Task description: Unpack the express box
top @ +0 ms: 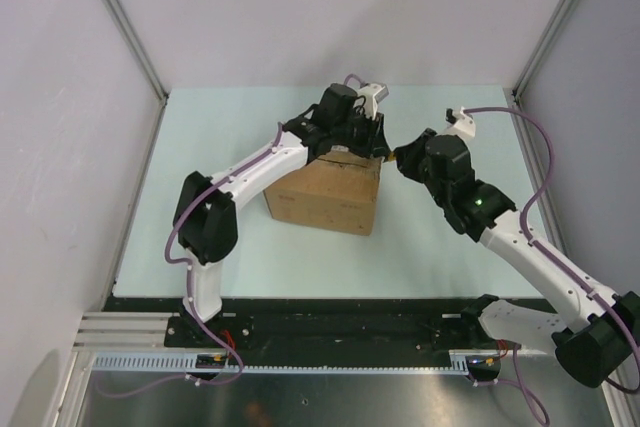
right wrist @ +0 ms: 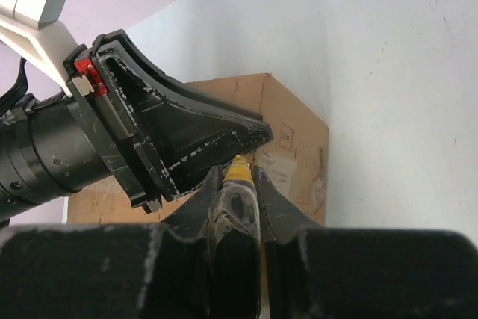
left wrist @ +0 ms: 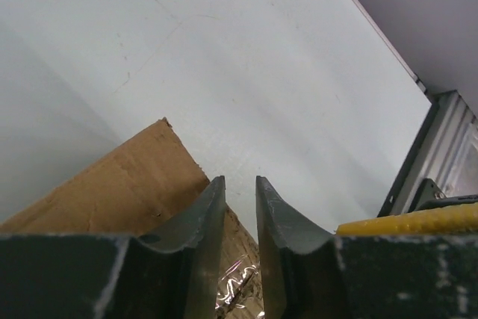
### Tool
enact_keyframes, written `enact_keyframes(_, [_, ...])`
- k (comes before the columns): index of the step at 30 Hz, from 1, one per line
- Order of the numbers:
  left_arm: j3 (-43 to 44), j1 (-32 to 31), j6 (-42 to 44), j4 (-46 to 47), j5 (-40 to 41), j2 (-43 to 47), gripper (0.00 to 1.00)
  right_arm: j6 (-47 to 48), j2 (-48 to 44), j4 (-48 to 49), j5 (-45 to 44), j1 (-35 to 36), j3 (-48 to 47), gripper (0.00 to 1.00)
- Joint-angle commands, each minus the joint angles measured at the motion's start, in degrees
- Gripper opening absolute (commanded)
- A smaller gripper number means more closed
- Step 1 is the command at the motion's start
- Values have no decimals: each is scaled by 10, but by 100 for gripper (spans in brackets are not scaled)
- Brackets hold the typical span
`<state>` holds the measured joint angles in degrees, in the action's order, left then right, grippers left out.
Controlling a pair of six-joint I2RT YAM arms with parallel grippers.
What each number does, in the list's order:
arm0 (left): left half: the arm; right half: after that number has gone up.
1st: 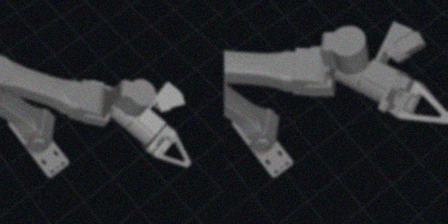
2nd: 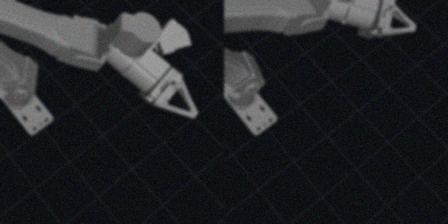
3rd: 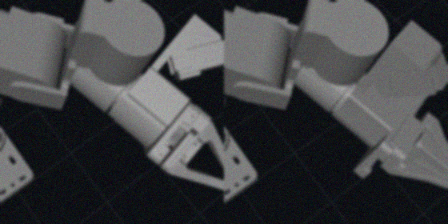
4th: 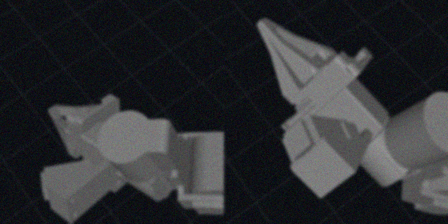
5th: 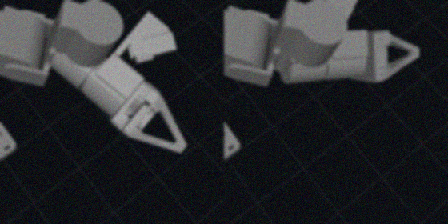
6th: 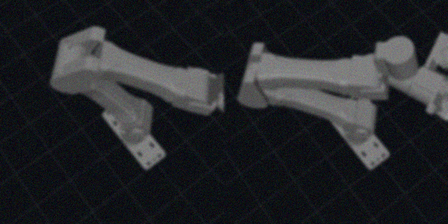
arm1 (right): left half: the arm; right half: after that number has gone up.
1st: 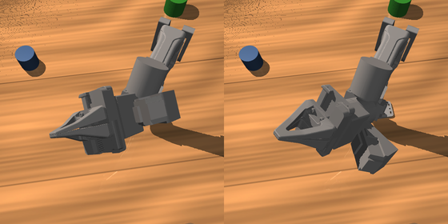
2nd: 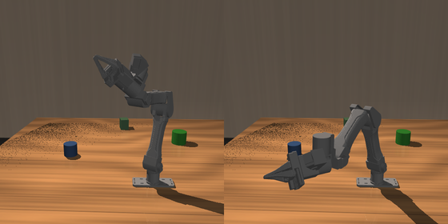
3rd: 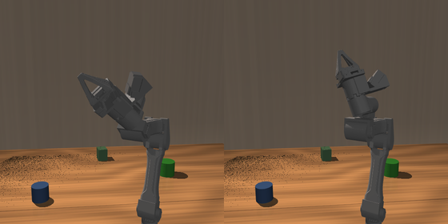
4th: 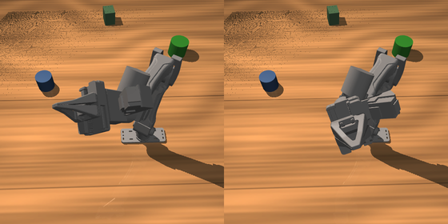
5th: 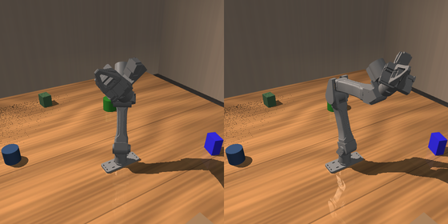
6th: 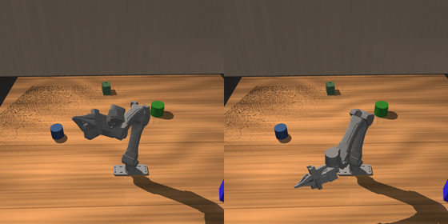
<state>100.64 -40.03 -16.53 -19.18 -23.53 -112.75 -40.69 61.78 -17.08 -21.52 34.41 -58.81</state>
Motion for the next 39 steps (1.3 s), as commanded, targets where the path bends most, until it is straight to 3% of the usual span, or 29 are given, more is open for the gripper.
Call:
enact_keyframes(1, [-2, 10, 0, -24, 94, -3, 29, -24, 3, 43, -52, 5, 3, 0])
enact_keyframes(8, [2, 25, -24, -62, 176, -21, 27, -24, 23, 56, -50, 4, 4, 0])
enact_keyframes(14, [20, 43, -39, -67, 127, -20, 29, -16, 42, 85, -38, -4, 4, 0])
enact_keyframes(20, [87, 46, -25, -67, 23, -19, 45, -17, 52, 107, -36, -9, 4, 0])
enact_keyframes(23, [109, 52, -30, -66, 13, -10, 61, -11, 59, 122, -28, -13, 4, 0])
enact_keyframes(26, [122, 60, -28, -66, 17, 2, 67, -8, 67, 137, -21, -16, 4, 0])
enact_keyframes(29, [126, 65, -24, -66, 41, 9, 67, -4, 73, 153, -13, -16, 4, 0])
enact_keyframes(33, [105, 66, -17, -67, 67, 6, 52, 0, 90, 165, -9, -16, 4, 0])
enact_keyframes(39, [70, 67, 6, -67, 106, 6, 43, 16, 109, 217, -5, -17, 3, 0])
